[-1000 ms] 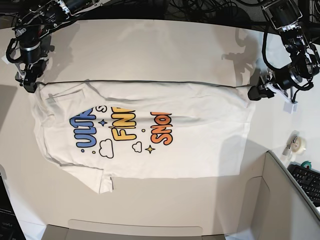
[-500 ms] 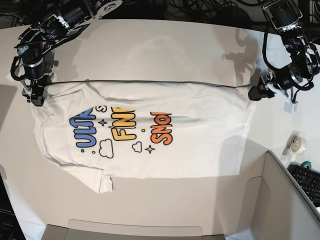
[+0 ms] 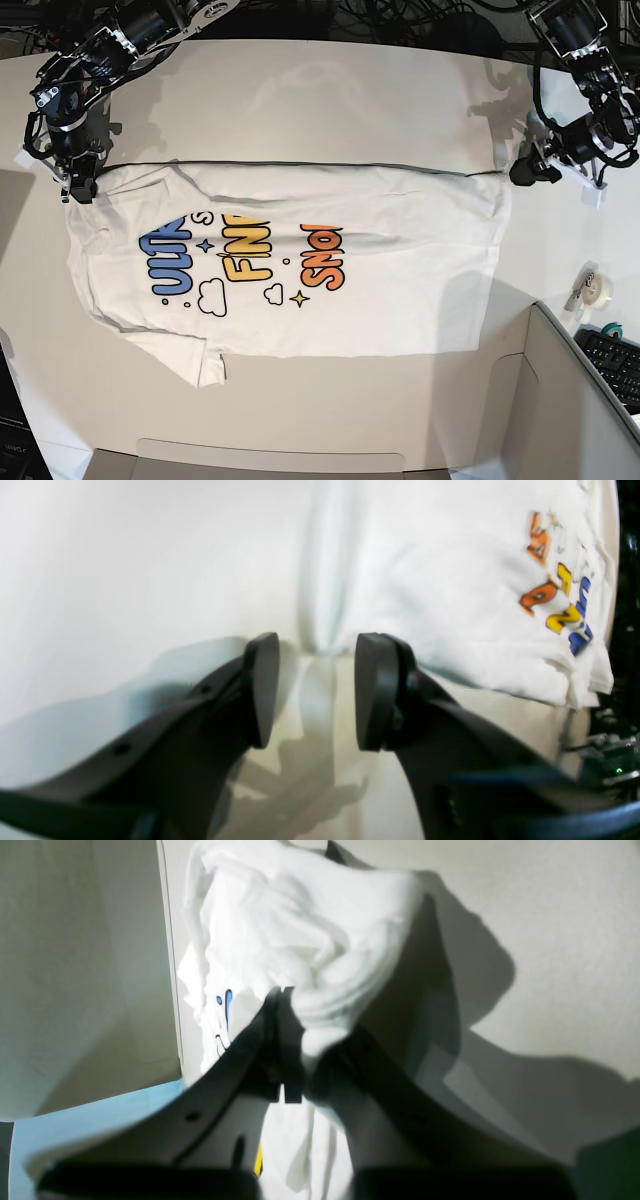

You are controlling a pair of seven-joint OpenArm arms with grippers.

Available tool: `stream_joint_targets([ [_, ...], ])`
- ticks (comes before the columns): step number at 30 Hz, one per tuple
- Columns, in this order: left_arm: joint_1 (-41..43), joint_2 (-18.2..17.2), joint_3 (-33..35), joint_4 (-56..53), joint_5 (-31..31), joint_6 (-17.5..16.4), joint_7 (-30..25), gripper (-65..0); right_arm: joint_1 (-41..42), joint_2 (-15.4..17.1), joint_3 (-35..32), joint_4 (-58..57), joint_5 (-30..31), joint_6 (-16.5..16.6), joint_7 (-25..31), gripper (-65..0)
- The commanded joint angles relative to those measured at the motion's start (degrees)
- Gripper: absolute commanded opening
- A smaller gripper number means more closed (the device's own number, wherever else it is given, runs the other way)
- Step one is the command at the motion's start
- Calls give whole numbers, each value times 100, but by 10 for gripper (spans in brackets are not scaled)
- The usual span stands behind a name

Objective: Layout the t-shirt on the table in an organized manner, then fold the t-shirt properly
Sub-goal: 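Pull the folded edge with both grippers away from the hem to straighten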

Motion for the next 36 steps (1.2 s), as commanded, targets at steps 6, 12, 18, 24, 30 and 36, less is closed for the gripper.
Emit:
stream_joint_targets([
  [6,-93,-78,-46,-492,-165,-17,8,-376,-50,-54,-38,-273,-18,55,118,-650],
  [12,-207,54,-46,-545,-165,-17,8,-373,-120,-54,-38,-273,-18,55,118,-650],
  [18,-427,265,-2,-545,-165,-17,43,-326,-138,-54,-38,-255,-18,55,118,-650],
  [24,-489,388,-2,-545,-157,-26,43,-326,-146,-62,-38,-255,-9,55,118,-650],
  [30,-480,370,7,-545,-130,-26,17,-650,-278,-45,-29,-238,-9,81,-85,-650],
  [36,-172,194,-2,-509,-157,-35,47,-650,-533,157,14,-220,-9,108,-656,-650],
])
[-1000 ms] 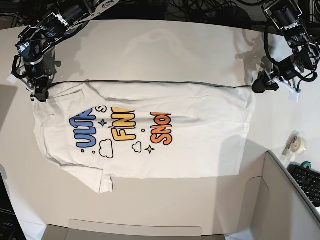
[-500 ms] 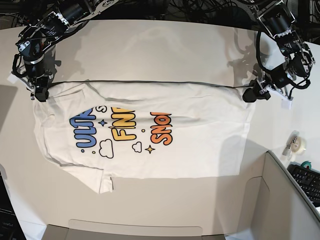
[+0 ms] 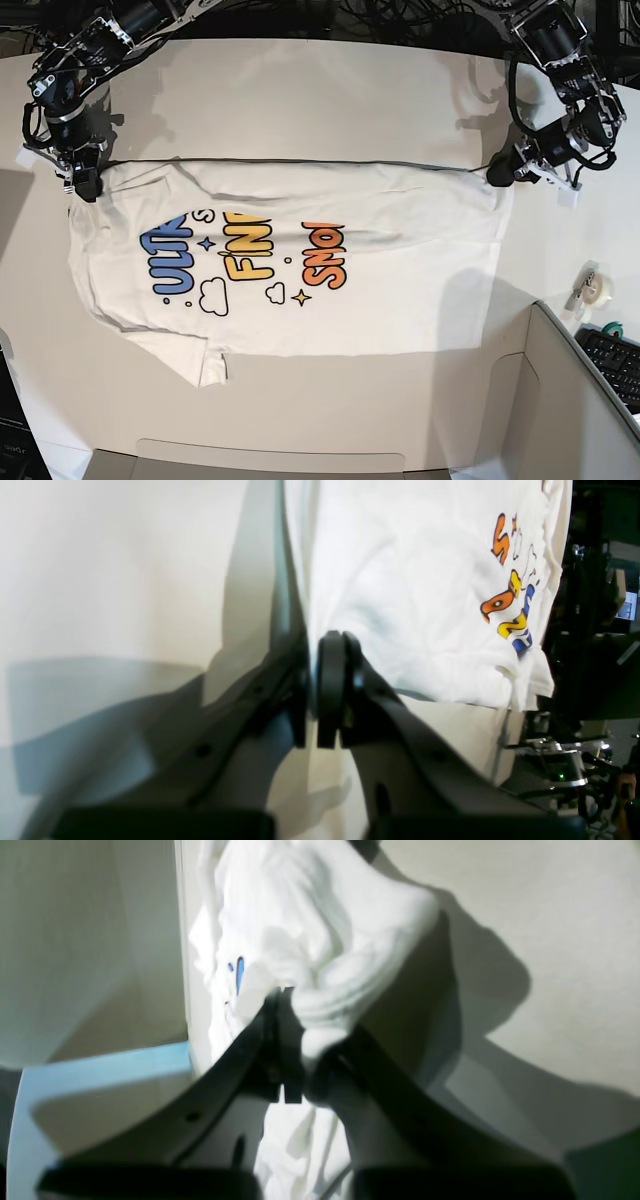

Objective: Layout the t-shirt on the table in an organized manner, then fold the t-shirt properly
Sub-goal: 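Pull the folded edge with both grippers away from the hem to straighten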

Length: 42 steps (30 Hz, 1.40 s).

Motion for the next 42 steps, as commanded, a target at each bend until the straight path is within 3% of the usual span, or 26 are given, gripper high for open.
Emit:
stream_joint_targets([
  [1,141,-195,-17,81,-34,2,74,-650,-241,-9,49,-192,-490,-268,-202,-650],
  [5,581,-353,-52,81,-34,-16,25,-650,-645,255,49,-192,-393,-268,-378,-650],
  [13,1407,-432,-61,679,-43,-16,16,-650,-1709,783,49,-192,838,-268,-378,-650],
  [18,1873,-415,-78,1417,-43,-16,25,-650,-2254,915,58,-122,1453,-268,-378,-650],
  [23,2119,-221,-404,1848,-43,-16,74,-650,-2526,906,58,327,1638,-268,-378,-650],
  [42,2488,-213,-439,1953,-43,-16,34,-650,-2755,818,58,634,1638,-312,-378,-650],
])
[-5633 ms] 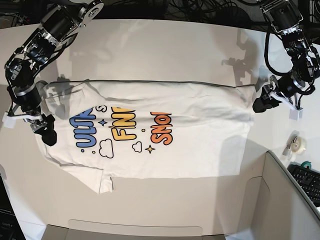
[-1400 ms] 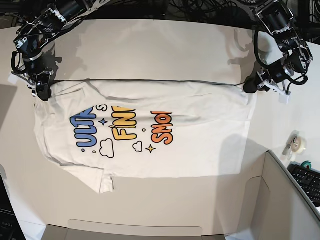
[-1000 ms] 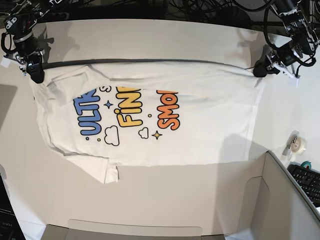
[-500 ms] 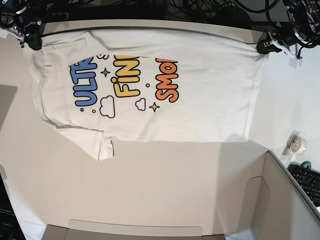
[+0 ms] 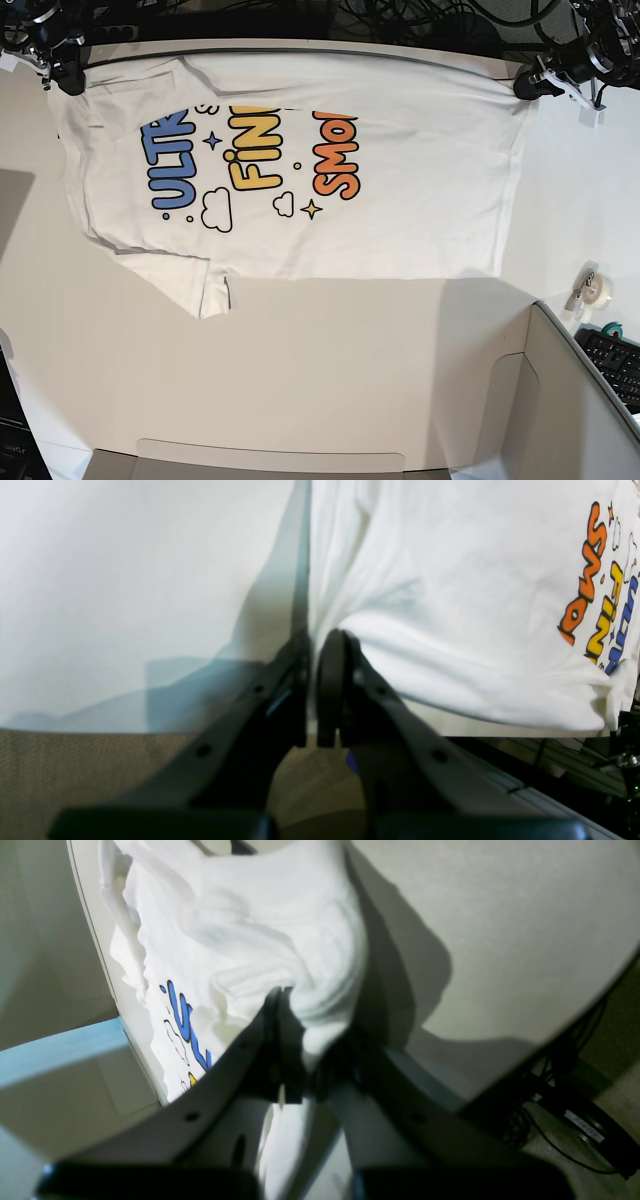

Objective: Layout the t-shirt on the table in an organized manner, then fold the t-shirt properly
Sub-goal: 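Pull the folded edge with both grippers away from the hem to straighten, then release the collar edge and move both grippers to the shirt hem corners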

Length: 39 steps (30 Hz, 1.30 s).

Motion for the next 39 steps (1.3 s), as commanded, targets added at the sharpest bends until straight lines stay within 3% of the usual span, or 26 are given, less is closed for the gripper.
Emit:
stream_joint_targets([
  [1,36,-94,-56,56,145,28,36,-650,-75,70,39,53,-107,-37,46,-650],
  [6,36,-94,-48,39,145,28,54,-650,-102,53,39,53,-107,-10,46,-650],
  [10,36,-94,-48,30,145,28,45,-646,-111,-9,153,53,-107,-10,11,-527],
  [12,36,-94,-48,30,145,28,45,-617,-102,-9,170,53,-98,-10,-85,-499],
  [17,62,-94,-56,47,145,28,45,-480,-216,-9,170,44,245,-10,-85,-496],
  [21,159,-94,-56,56,145,28,45,-410,-374,35,294,53,535,-10,-77,-496],
  [30,159,-42,-531,109,145,28,76,-397,-576,53,997,53,746,-10,-121,-496],
  [39,344,-7,-935,882,145,28,54,-397,-726,290,1313,387,1309,-10,-94,-496],
])
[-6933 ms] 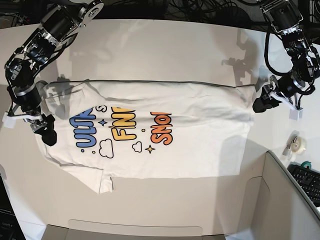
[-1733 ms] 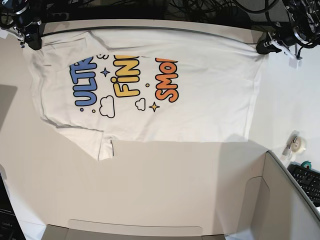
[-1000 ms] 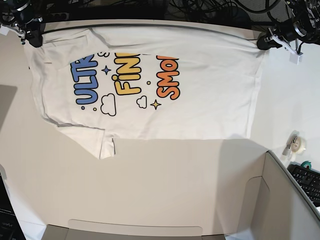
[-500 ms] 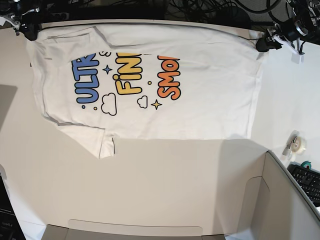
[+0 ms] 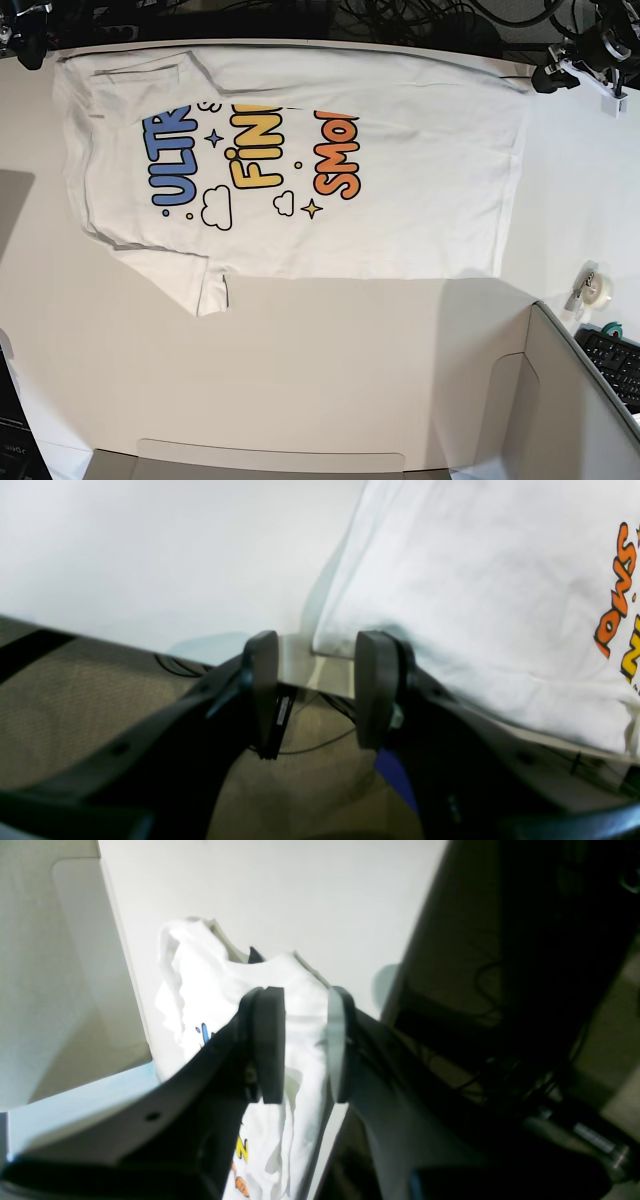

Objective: Layout the t-shirt on the table in an organized manner, then fold the t-shirt properly
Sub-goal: 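Release the collar edge and move both grippers to the shirt hem corners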

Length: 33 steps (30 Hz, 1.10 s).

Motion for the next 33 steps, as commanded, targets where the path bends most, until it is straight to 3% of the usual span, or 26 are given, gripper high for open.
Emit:
stream_joint_targets([
  [1,27,-109,-210,249,-84,-2,19,-397,-53,137,184,311,231,31,83,-496],
  [4,27,-57,-509,847,-93,-2,23,-397,62,137,483,900,196,31,162,-496],
  [8,9,-48,-606,1550,-93,-2,23,-396,475,339,500,1586,-358,40,303,-497],
  [10,-202,-100,-386,1550,-84,-2,23,-396,870,436,210,1639,-727,40,267,-497],
  [13,-808,-452,299,1410,-32,-2,23,-396,1372,823,-669,1586,-1483,102,294,-497],
  [19,-2496,-1041,1979,-269,-32,-2,23,-396,2690,1394,-2709,663,-2863,1376,267,-498],
  [25,-3920,-1164,2664,-2538,-32,-2,-333,-396,3631,1790,-3544,-743,-3065,2352,259,-544],
  [28,-4290,-1287,2910,-3267,-32,-2,-825,-396,3991,1922,-3825,-1245,-3074,2546,259,-559],
  [33,-4914,-1481,3684,-4472,-32,-2,-1739,-396,4457,1939,-3957,-1719,-3083,2546,267,-558],
])
